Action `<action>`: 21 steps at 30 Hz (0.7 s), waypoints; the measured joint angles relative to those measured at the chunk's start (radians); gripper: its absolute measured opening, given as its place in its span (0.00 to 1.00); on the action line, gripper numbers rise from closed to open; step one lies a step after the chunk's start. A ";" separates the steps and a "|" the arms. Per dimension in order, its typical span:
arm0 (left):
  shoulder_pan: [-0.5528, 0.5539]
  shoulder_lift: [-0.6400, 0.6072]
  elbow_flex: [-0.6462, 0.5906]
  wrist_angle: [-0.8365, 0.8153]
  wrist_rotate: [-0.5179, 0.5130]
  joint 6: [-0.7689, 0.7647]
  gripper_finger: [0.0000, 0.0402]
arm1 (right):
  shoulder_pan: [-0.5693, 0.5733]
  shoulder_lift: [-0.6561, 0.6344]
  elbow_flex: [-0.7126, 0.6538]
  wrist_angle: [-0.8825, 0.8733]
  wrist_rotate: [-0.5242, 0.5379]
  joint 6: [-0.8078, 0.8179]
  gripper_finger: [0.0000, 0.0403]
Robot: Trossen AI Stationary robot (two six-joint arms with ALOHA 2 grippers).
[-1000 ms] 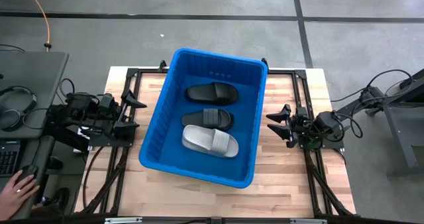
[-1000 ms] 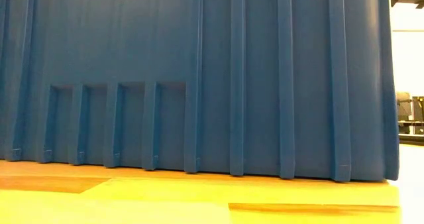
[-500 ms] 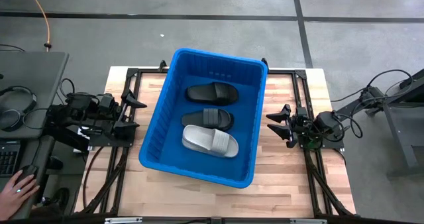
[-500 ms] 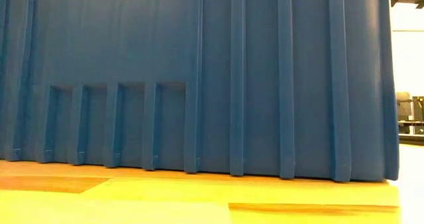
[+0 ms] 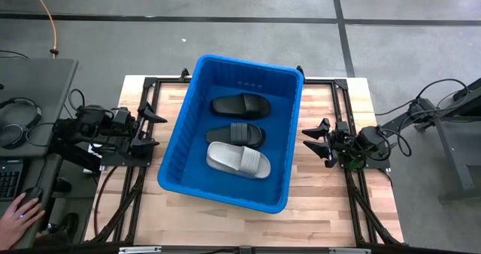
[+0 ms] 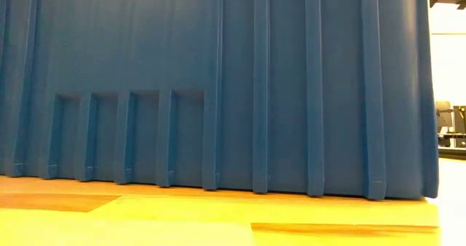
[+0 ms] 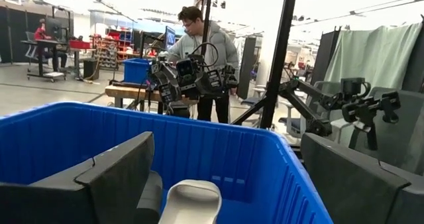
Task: Pick and place slides into bin
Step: Return to Home Position
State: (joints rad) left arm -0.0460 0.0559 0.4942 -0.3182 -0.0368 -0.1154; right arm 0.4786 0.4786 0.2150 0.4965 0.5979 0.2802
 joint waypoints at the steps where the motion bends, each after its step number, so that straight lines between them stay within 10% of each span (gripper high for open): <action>1: 0.000 0.000 0.000 0.000 0.000 0.000 0.91 | 0.000 0.000 0.000 0.000 0.000 0.000 0.54; 21: 0.000 0.000 0.000 0.000 0.000 0.003 0.91 | 0.000 0.000 0.000 0.000 0.000 0.000 0.54</action>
State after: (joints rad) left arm -0.0463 0.0559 0.4942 -0.3180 -0.0372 -0.1127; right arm 0.4787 0.4786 0.2150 0.4969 0.5978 0.2802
